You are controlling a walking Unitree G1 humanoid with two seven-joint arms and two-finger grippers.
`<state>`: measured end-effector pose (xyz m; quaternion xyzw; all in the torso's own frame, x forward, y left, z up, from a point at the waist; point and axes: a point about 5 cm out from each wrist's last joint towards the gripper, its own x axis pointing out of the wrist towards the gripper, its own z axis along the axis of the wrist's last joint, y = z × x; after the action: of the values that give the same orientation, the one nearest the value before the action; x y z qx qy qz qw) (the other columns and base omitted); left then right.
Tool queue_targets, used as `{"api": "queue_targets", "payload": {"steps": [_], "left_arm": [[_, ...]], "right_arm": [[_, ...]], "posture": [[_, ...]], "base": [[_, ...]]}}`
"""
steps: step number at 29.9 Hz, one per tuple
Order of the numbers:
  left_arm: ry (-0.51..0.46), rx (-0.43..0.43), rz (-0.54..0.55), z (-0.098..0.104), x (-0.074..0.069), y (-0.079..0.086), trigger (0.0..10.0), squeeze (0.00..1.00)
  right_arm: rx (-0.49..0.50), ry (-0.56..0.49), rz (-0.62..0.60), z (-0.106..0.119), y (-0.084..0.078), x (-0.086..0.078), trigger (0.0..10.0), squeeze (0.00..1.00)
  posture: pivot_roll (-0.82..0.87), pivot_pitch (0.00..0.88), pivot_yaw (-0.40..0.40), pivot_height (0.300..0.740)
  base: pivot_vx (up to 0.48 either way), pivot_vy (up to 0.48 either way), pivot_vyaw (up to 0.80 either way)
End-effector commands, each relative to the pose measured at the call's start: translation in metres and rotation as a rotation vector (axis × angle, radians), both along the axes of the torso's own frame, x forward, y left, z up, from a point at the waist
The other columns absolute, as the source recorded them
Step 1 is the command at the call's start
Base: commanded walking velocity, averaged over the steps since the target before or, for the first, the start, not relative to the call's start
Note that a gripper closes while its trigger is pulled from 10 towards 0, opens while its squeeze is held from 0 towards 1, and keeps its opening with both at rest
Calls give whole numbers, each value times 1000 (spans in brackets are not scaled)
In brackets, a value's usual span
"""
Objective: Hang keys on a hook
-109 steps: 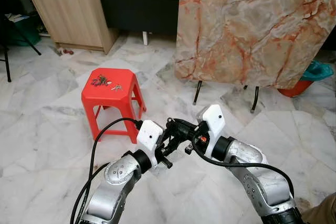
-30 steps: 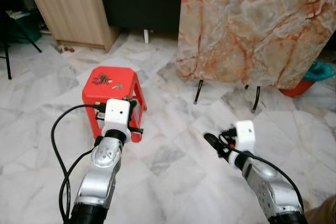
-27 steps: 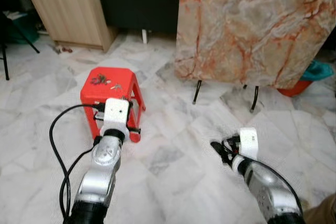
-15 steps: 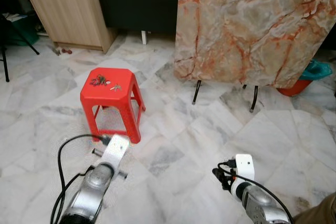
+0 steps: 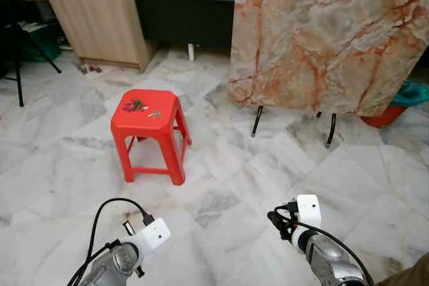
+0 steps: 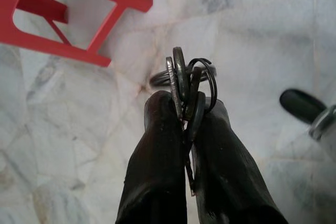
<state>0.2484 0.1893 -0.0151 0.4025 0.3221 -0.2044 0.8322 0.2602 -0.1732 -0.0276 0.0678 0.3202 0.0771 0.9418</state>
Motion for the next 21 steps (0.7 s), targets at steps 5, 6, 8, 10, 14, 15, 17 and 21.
{"api": "queue_targets", "payload": {"steps": [5, 6, 8, 10, 14, 15, 17, 21], "left_arm": [[-32, -36, 15, 9, 7, 2, 10000, 0], [-38, -30, -8, 10, 7, 1, 10000, 0], [-33, 14, -91, 11, 6, -1, 10000, 0], [-10, 53, -139, 10, 4, -1, 10000, 0], [23, 58, -162, 8, 1, -4, 10000, 0], [23, 58, -162, 8, 1, -4, 10000, 0], [27, 50, -155, 8, 1, -5, 10000, 0], [15, -102, 23, 2, 2, -5, 10000, 0]], "right_arm": [[10, -17, 21, 2, 3, 3, 10000, 0], [9, -18, 24, 3, 3, 4, 10000, 0], [10, -26, 24, 4, 3, 5, 10000, 0], [11, -32, 27, 5, 4, 6, 10000, 0], [9, -29, 31, 4, 4, 5, 10000, 0], [9, -29, 31, 4, 4, 5, 10000, 0], [2, -23, 33, 3, 3, 4, 10000, 0], [-6, -11, 4, 0, 2, 3, 10000, 0]], "posture": [[86, 110, -37, 740], [88, 112, -38, 740], [88, 112, -38, 740], [87, 111, -37, 740], [80, 114, -44, 740], [80, 114, -44, 740], [80, 114, -44, 740], [71, 100, -27, 740]], "base": [[0, 0, 0], [0, 0, 0], [0, 0, 0], [0, 0, 0], [0, 0, 0], [0, 0, 0], [0, 0, 0], [0, 0, 0]]}}
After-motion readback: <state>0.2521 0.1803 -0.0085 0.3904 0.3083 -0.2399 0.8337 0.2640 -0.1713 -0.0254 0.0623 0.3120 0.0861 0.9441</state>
